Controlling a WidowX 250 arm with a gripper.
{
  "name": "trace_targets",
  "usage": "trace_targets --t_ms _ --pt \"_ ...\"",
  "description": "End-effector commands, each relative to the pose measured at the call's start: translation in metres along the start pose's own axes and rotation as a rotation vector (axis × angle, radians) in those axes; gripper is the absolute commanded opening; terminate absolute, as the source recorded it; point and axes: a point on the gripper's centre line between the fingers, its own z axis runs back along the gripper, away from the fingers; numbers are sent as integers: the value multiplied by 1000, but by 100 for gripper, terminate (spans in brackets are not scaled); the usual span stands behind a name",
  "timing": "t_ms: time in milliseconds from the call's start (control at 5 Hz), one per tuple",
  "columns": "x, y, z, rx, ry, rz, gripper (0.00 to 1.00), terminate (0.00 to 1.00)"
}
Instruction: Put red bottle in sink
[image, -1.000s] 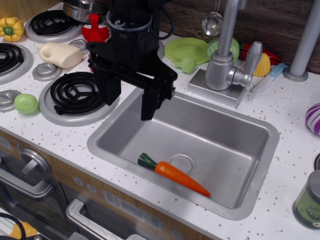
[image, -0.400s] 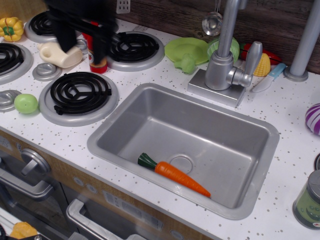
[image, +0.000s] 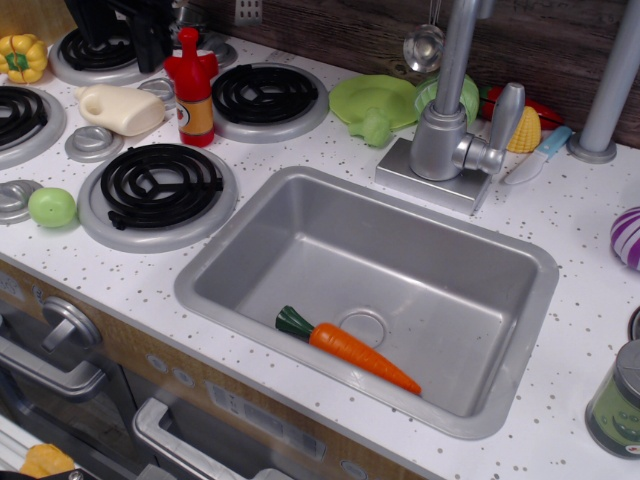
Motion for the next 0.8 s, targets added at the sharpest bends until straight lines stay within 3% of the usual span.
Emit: trace_targets --t_ms 0,400,600 --pt "30 20 -6 11 -85 -46 100 0" --pt "56 28 -15 23 -107 -103 100 0" --pt "63 25 -22 -4 -113 -128 100 0"
